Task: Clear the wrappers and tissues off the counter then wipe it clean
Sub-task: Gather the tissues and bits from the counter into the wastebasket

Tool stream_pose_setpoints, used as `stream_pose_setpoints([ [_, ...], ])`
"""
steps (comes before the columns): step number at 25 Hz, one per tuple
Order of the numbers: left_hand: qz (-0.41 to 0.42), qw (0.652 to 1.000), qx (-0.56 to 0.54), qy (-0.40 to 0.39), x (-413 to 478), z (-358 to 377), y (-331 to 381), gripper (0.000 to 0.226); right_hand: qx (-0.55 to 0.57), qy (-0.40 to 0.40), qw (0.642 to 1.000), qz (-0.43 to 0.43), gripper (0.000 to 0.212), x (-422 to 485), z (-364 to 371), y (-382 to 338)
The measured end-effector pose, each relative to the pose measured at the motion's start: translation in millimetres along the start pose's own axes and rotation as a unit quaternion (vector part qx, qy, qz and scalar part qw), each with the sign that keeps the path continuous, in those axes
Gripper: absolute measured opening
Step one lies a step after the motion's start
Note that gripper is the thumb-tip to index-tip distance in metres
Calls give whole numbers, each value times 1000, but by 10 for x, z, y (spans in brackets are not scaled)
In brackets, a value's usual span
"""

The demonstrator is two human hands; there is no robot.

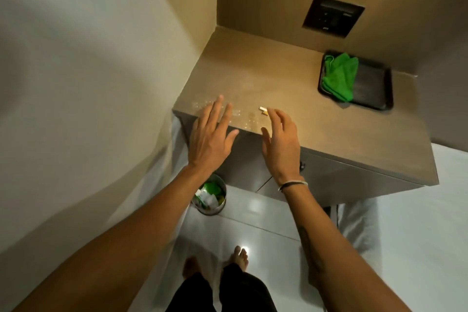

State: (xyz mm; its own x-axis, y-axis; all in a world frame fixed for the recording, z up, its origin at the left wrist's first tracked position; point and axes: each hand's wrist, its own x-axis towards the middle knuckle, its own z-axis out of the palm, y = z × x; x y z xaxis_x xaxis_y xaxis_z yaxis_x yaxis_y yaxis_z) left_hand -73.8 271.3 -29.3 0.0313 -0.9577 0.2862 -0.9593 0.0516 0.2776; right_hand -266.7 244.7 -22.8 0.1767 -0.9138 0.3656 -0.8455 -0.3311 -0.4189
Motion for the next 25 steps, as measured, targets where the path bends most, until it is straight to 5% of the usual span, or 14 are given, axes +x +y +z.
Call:
stream_pose_setpoints([
  [6,72,992,-32,-94,849,242,425,47,-42,-99,994,38,32,604,34,397],
  [12,103,982,-30,-152,1263,488,427,34,-50,-114,992,4,20,724,237,506],
  [20,93,990,-25,-105,1238,614,439,22,-67,-89,993,-32,19,779,394,569],
  [25,-3,998,-55,-6,767,545,192,17,-15,-33,999,-22,16,495,388,238],
])
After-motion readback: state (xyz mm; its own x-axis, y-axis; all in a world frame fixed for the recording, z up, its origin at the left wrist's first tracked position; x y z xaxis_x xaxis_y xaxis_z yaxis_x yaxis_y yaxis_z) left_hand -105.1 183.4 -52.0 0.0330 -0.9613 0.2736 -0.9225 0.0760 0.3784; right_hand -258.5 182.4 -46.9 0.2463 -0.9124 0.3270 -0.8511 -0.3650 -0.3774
